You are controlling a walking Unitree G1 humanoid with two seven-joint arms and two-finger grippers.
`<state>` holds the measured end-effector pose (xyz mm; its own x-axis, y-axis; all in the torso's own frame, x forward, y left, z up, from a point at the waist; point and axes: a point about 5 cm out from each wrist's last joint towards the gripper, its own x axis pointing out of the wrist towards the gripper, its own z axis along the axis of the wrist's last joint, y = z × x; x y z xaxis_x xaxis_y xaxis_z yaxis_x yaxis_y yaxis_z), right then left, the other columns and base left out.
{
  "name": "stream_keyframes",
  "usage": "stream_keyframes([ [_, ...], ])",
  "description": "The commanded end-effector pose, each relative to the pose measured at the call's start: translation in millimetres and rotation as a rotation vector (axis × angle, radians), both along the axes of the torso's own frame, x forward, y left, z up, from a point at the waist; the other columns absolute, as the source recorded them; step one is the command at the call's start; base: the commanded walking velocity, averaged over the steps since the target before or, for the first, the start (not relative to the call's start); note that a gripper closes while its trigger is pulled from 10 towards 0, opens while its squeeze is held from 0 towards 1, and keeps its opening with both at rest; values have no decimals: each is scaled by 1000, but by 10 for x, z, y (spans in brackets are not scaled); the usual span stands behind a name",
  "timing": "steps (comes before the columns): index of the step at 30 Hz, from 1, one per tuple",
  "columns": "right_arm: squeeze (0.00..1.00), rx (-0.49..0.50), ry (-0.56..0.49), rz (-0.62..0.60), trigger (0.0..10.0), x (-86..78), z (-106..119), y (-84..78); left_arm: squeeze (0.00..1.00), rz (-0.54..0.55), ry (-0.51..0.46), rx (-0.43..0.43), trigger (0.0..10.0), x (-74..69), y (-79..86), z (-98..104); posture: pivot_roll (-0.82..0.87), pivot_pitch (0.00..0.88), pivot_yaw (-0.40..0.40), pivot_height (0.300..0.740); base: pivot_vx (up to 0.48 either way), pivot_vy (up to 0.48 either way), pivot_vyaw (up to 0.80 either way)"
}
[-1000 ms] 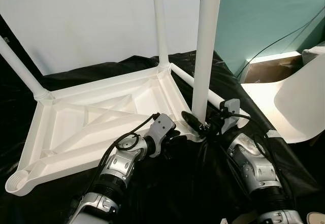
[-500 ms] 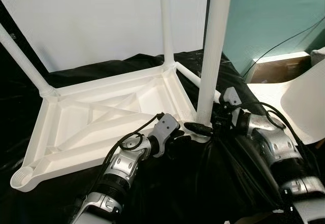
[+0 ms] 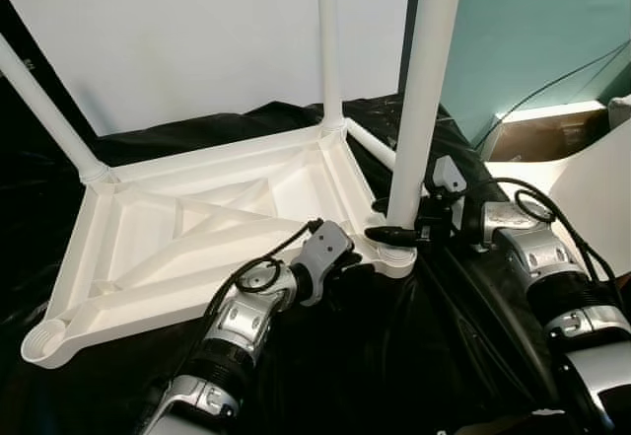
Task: Building children table
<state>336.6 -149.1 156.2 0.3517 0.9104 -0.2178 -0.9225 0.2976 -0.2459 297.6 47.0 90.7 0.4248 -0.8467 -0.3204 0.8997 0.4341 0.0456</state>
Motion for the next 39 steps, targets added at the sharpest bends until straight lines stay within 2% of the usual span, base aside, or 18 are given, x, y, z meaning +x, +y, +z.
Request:
stream_keyframes([
  [1, 0, 4, 51, 47, 0, -129, -234, 224, 0, 76, 177, 98, 10000, -150, 68, -426, 90, 0, 28, 740, 0, 0, 0],
  [2, 0, 4, 51, 47, 0, -129, -234, 224, 0, 76, 177, 98, 10000, -150, 68, -426, 90, 0, 28, 740, 0, 0, 0],
  [3, 0, 80, 23, -33, 0, -160, -287, 308, 0, 73, 175, 98, 10000, -148, 58, -423, 83, 0, 27, 740, 0, 0, 0],
  [5, 0, 80, 23, -33, 0, -160, -287, 308, 0, 73, 175, 98, 10000, -148, 58, -423, 83, 0, 27, 740, 0, 0, 0],
  [6, 0, 204, 3, -173, 0, -225, -343, 458, 0, 70, 173, 98, 10000, -143, 49, -420, 83, 0, 27, 740, 0, 0, 0],
  [7, 0, 204, 3, -173, 0, -225, -343, 458, 0, 70, 173, 98, 10000, -143, 49, -420, 83, 0, 27, 740, 0, 0, 0],
  [10, 0, 351, -21, -333, 0, -332, -366, 644, 0, 67, 171, 98, 10000, -137, 43, -416, 77, 0, 32, 740, 0, 0, 0],
  [12, 0, 351, -21, -333, 0, -332, -366, 644, 0, 67, 171, 98, 10000, -137, 43, -416, 77, 0, 32, 740, 0, 0, 0],
  [16, 0, 495, -13, -460, 0, -241, -266, 756, 0, 59, 170, 102, 10000, -132, 37, -413, 74, 0, 33, 740, 0, 0, 0],
  [24, 0, 492, -1, -492, 0, -278, -266, 828, 0, 62, 171, 95, 10000, -137, 9, -419, 80, 0, 21, 740, 0, 0, 0],
  [25, 1000, 478, 1, -478, 10000, -291, -269, 826, 0, 63, 173, 93, 10000, -146, 8, -427, 78, 0, 19, 740, 0, 0, 0],
  [29, 1000, 437, 10, -404, 10000, -325, -275, 801, 0, 66, 178, 93, 10000, -162, 20, -447, 76, 0, 19, 740, 0, 0, 0],
  [32, 1000, 372, 9, -247, 10000, -401, -284, 758, 0, 69, 179, 92, 10000, -153, 20, -445, 74, 0, 18, 740, 0, 0, 0],
  [33, 0, 340, 10, -184, 10000, -426, -284, 706, 0, 70, 178, 92, 10000, -144, 20, -441, 70, 0, 15, 740, 0, 0, 0],
  [35, 0, 274, 16, -105, 10000, -440, -285, 588, 0, 72, 175, 90, 10000, -127, 15, -431, 69, 0, 14, 740, 0, 0, 0],
  [39, 0, 202, 36, -64, 10000, -401, -283, 443, 0, 71, 173, 88, 10000, -119, 5, -426, 66, 0, 13, 740, 0, 0, 0],
])
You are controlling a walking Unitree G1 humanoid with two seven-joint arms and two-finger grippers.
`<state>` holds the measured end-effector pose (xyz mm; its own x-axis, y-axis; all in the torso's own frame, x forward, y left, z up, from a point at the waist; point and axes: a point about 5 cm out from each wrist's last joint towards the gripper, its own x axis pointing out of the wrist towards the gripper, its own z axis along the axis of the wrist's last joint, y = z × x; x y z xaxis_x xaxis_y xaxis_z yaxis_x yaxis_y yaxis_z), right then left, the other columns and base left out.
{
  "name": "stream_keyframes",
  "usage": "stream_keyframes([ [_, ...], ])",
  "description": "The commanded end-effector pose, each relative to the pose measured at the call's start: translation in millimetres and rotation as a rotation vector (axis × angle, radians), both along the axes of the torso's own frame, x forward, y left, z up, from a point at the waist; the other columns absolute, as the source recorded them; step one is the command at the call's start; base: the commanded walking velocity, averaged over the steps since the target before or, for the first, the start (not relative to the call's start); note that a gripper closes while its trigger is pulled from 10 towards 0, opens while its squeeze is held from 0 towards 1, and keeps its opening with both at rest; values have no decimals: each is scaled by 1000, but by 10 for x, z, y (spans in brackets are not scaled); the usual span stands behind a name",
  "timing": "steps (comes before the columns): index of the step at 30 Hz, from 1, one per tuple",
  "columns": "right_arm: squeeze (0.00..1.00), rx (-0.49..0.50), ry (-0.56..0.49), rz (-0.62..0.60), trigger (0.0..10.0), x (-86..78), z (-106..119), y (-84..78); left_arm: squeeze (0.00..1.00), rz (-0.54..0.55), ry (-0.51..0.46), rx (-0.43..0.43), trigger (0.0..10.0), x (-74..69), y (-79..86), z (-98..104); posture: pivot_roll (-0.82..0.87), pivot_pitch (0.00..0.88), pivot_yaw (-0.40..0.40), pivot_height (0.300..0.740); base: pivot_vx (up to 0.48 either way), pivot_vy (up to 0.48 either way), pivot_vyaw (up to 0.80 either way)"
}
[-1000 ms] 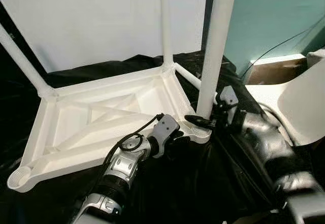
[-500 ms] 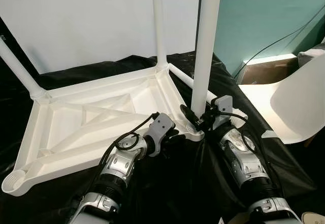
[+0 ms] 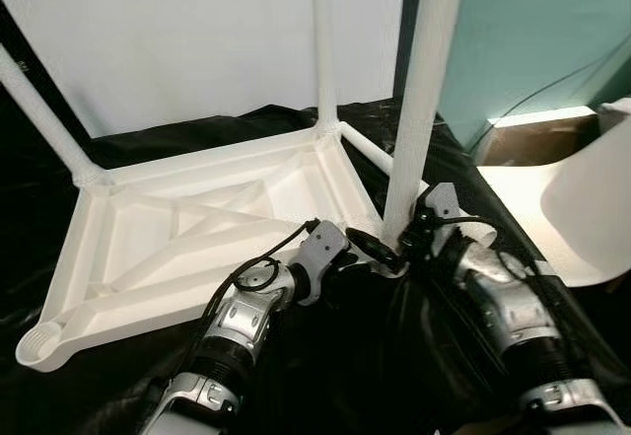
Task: Building children table
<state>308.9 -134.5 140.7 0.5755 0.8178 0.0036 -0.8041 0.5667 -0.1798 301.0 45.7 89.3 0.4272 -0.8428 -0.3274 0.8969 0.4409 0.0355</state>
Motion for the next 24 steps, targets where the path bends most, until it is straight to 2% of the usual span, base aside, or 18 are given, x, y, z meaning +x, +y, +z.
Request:
stream_keyframes([
  [1, 0, -54, 57, 203, 10000, -103, -122, 243, 0, 63, 160, 86, 10000, -152, 15, -412, 65, 0, 13, 740, 0, 0, 0],
  [4, 0, -150, 56, 217, 10000, 1, -100, 70, 0, 64, 159, 86, 10000, -150, 19, -416, 67, 0, 12, 740, 0, 0, 0],
  [6, 0, -156, 56, 220, 10000, 5, -99, 62, 0, 64, 159, 86, 10000, -149, 20, -416, 67, 0, 12, 740, 0, 0, 0],
  [7, 0, -223, 57, 250, 10000, 25, -128, 9, 0, 65, 159, 87, 10000, -150, 24, -417, 75, 0, 10, 740, 0, 0, 0],
  [8, 0, -223, 57, 250, 10000, 25, -128, 9, 0, 65, 159, 87, 10000, -150, 24, -417, 75, 0, 10, 740, 0, 0, 0],
  [10, 0, -331, 63, 297, 10000, 56, -169, -87, 0, 68, 159, 87, 10000, -153, 29, -419, 79, 0, 9, 740, 0, 0, 0],
  [11, 0, -331, 63, 297, 10000, 56, -169, -87, 0, 68, 159, 87, 10000, -153, 29, -419, 79, 0, 9, 740, 0, 0, 0],
  [14, 0, -455, 97, 364, 10000, 72, -213, -173, 0, 73, 159, 87, 10000, -161, 43, -424, 91, 0, 5, 740, 0, 0, 0],
  [18, 0, -479, 121, 387, 10000, 79, -228, -186, 0, 77, 159, 88, 10000, -162, 54, -429, 95, 0, 3, 740, 0, 0, 0],
  [19, 0, -481, 131, 392, 706, 83, -237, -186, 0, 80, 159, 89, 10000, -159, 61, -429, 99, 0, 2, 740, 0, 0, 0],
  [20, 0, -481, 131, 392, 706, 83, -237, -186, 0, 80, 159, 89, 10000, -159, 61, -429, 99, 0, 2, 740, 0, 0, 0],
  [21, 0, -473, 130, 393, 0, 91, -237, -179, 0, 82, 158, 89, 10000, -156, 67, -429, 100, 0, 2, 740, 0, 0, 0],
  [24, 0, -447, 120, 391, 0, 102, -225, -149, 0, 85, 157, 89, 10000, -154, 81, -428, 102, 0, 6, 740, 0, 0, 0],
])
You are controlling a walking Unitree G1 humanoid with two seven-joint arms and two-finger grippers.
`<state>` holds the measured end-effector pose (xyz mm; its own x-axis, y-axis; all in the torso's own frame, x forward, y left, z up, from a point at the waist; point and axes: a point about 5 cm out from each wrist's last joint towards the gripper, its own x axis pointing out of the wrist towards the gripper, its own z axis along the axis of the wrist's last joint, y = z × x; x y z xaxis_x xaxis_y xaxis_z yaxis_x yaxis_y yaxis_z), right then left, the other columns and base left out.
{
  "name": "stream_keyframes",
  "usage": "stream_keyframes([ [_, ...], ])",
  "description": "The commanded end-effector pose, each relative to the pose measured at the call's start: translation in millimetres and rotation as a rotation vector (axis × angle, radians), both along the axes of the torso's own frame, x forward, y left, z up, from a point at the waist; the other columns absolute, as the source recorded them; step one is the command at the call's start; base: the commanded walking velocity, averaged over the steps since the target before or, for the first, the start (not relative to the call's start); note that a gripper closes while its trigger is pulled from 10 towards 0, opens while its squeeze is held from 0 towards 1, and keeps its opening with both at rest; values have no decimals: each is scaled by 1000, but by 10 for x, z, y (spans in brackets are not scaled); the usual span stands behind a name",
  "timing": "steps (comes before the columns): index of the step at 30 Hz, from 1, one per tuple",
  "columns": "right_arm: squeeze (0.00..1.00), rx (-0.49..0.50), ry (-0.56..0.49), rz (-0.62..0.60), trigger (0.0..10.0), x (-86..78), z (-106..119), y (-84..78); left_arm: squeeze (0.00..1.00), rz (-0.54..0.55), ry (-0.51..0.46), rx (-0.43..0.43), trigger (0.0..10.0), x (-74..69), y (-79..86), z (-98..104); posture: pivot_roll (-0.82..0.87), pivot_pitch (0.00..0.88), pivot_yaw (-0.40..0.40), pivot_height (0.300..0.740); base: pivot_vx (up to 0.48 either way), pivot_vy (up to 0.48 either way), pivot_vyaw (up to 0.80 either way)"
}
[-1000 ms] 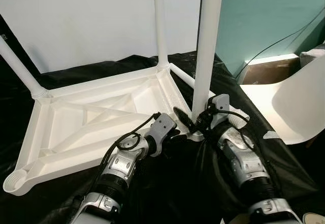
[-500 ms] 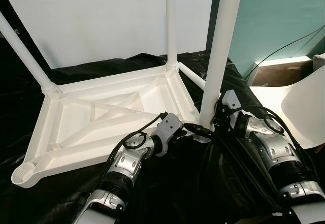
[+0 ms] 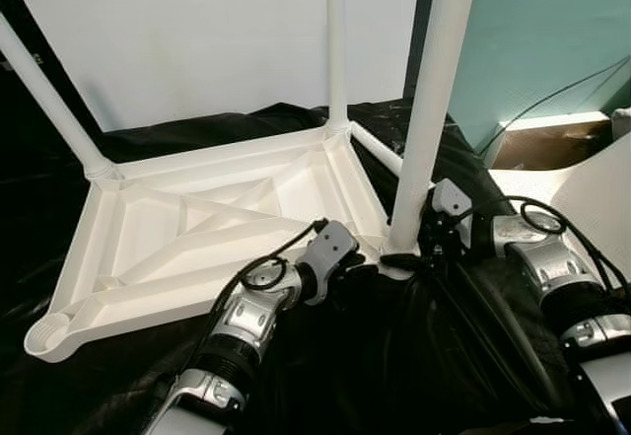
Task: Building children table
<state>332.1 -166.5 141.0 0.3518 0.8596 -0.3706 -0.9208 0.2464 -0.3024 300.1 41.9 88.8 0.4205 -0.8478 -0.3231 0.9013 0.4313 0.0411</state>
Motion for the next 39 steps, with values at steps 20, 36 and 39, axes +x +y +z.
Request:
stream_keyframes([
  [20, 0, 523, 73, -285, 0, -396, -429, 873, 0, 83, 162, 99, 10000, -153, 113, -414, 92, 0, 19, 740, 0, 0, 0],
  [36, 1000, 454, 134, -322, 10000, -385, -458, 827, 0, 66, 163, 109, 10000, -154, 113, -419, 77, 0, 24, 740, 0, 0, 0],
  [39, 1000, 436, 111, -293, 10000, -340, -388, 746, 0, 66, 162, 108, 10000, -152, 105, -417, 74, 0, 23, 740, 0, 0, 0],
])
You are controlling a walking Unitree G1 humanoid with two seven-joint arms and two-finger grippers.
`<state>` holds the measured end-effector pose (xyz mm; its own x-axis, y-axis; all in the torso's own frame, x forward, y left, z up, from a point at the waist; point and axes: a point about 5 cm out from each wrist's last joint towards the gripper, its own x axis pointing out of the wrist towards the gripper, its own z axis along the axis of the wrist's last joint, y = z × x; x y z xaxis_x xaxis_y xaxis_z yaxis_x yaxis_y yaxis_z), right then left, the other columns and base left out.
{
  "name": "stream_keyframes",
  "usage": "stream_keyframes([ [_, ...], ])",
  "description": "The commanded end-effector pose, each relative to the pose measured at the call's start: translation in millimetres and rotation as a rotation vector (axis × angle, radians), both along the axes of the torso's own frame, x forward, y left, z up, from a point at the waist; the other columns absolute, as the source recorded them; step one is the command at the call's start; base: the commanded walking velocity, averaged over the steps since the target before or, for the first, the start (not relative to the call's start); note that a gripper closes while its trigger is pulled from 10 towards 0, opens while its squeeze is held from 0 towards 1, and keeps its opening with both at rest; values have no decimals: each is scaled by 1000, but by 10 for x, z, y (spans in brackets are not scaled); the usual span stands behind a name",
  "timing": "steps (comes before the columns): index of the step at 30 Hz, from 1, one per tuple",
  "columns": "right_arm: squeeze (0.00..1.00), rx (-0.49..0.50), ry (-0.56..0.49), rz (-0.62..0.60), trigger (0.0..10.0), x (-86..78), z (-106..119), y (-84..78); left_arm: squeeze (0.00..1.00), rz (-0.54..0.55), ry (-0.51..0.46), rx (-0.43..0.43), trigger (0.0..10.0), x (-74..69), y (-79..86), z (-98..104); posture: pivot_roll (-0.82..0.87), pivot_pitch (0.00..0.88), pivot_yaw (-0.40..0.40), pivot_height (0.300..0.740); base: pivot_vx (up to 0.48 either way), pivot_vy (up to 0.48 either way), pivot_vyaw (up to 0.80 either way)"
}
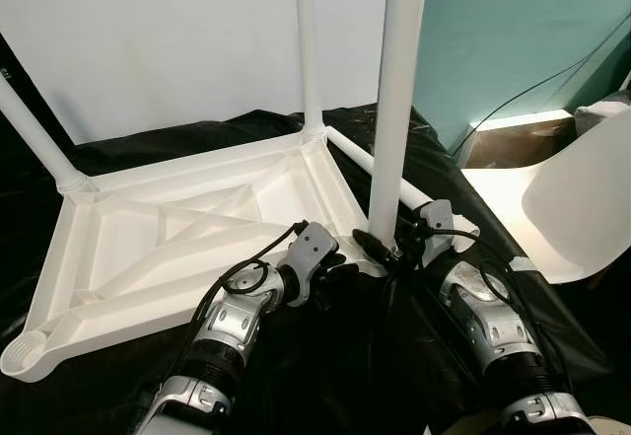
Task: Building children table
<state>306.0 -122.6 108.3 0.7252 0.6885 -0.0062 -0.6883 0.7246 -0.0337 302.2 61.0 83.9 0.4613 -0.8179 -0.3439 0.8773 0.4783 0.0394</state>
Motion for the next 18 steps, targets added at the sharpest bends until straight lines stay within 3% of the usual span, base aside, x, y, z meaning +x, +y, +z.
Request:
stream_keyframes([
  [1, 0, -46, 28, 230, 10000, -45, -11, 237, 0, 13, 153, 83, 10000, -176, -94, -370, 73, 0, 23, 740, 0, 0, 0],
  [10, 0, -244, 57, 380, 10000, 149, 144, -137, 0, 16, 154, 73, 10000, -182, -123, -371, 70, 0, 19, 740, 0, 0, 0],
  [15, 0, -265, 60, 385, 10000, 185, 155, -179, 0, 19, 155, 73, 10000, -183, -118, -374, 70, 0, 19, 740, 0, 0, 0],
  [16, 0, -265, 66, 398, 0, 188, 156, -195, 0, 21, 155, 72, 10000, -182, -115, -375, 70, 0, 19, 740, 0, 0, 0],
  [18, 0, -264, 74, 412, 0, 190, 155, -212, 0, 22, 155, 72, 10000, -181, -113, -376, 70, 0, 19, 740, 0, 0, 0],
])
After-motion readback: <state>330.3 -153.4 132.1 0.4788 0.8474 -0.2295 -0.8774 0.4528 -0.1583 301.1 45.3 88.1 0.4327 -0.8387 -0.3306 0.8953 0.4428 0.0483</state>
